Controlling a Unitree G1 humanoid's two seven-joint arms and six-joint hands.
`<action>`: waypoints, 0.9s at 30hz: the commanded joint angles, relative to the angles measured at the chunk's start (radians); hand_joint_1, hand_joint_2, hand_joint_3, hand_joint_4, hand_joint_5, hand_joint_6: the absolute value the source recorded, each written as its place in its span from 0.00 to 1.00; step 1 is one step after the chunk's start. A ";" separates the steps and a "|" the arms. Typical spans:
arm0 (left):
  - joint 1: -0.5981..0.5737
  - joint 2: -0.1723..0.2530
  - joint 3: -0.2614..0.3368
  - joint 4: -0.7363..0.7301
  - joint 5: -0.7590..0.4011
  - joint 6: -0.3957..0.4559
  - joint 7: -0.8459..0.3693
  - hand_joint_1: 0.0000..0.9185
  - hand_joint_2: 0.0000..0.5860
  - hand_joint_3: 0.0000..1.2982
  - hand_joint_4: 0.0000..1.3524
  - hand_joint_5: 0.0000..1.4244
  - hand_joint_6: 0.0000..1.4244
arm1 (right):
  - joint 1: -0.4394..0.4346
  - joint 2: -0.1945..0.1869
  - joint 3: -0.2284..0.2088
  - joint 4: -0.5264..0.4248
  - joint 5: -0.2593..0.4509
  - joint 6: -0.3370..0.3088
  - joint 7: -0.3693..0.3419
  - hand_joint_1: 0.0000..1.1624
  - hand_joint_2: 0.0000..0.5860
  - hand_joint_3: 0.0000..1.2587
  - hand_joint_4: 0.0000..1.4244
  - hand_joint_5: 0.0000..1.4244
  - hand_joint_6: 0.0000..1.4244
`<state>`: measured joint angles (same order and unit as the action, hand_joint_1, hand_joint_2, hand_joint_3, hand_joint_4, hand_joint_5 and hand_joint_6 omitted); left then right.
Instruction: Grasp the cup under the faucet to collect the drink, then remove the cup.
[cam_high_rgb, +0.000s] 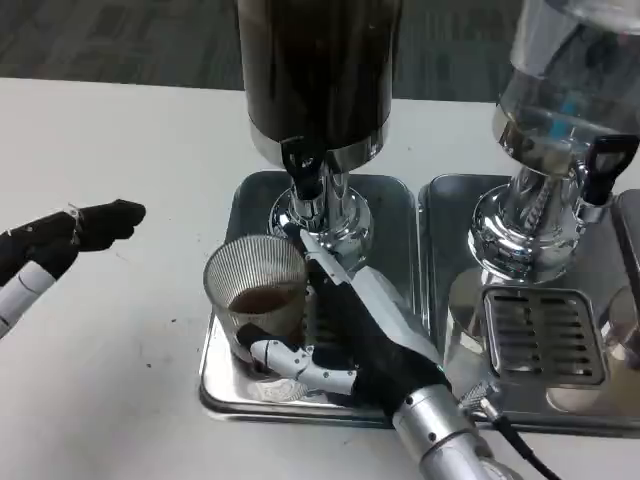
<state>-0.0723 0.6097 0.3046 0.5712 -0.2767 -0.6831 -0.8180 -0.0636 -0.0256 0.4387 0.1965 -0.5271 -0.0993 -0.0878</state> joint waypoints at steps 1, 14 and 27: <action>0.016 0.018 0.010 -0.003 -0.009 0.008 0.001 0.00 0.25 0.23 0.16 0.14 0.12 | 0.009 0.012 0.012 -0.010 -0.010 0.020 -0.015 0.42 0.37 0.00 0.00 0.02 0.13; 0.017 0.024 0.010 0.001 -0.010 0.009 0.000 0.00 0.25 0.23 0.16 0.14 0.12 | 0.031 0.015 0.017 -0.028 -0.045 0.044 -0.060 0.42 0.38 0.00 0.03 0.10 0.23; 0.024 0.028 0.010 -0.003 -0.011 0.008 -0.003 0.00 0.26 0.23 0.16 0.14 0.13 | 0.040 0.023 0.031 -0.023 -0.047 0.032 -0.099 0.42 0.38 0.09 0.12 0.18 0.31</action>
<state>-0.0608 0.6209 0.3049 0.5710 -0.2768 -0.6810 -0.8180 -0.0384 -0.0062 0.4639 0.1771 -0.5669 -0.0723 -0.1783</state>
